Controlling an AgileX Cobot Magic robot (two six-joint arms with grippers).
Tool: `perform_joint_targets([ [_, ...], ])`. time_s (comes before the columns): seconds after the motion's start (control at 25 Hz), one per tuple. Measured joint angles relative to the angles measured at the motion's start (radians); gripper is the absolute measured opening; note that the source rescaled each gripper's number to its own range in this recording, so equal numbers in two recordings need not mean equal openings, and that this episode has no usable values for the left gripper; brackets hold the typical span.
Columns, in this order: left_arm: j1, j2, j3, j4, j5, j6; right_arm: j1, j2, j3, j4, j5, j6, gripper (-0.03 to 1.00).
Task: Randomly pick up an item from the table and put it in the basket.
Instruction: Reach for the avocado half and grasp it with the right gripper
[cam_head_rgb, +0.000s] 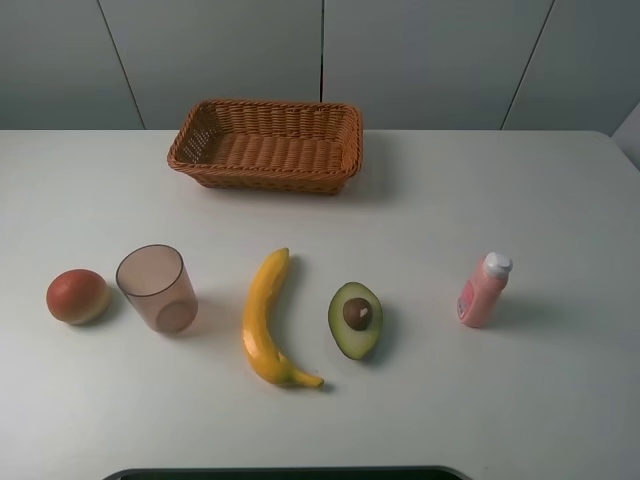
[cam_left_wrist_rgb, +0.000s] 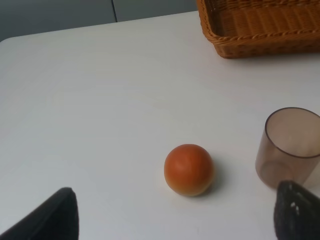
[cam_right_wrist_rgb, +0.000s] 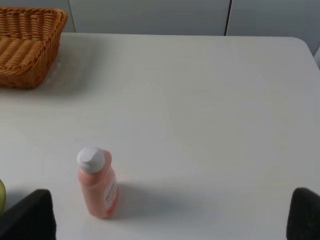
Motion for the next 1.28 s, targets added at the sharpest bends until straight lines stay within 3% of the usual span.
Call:
perform_joint_targets([
  [1.12, 0.000, 0.000, 0.000, 0.000, 0.000, 0.000, 0.000, 0.000, 0.000, 0.000, -0.002, 0.000, 1.00],
  [1.28, 0.000, 0.000, 0.000, 0.000, 0.000, 0.000, 0.000, 0.064, -0.068, 0.000, -0.002, -0.010, 1.00],
])
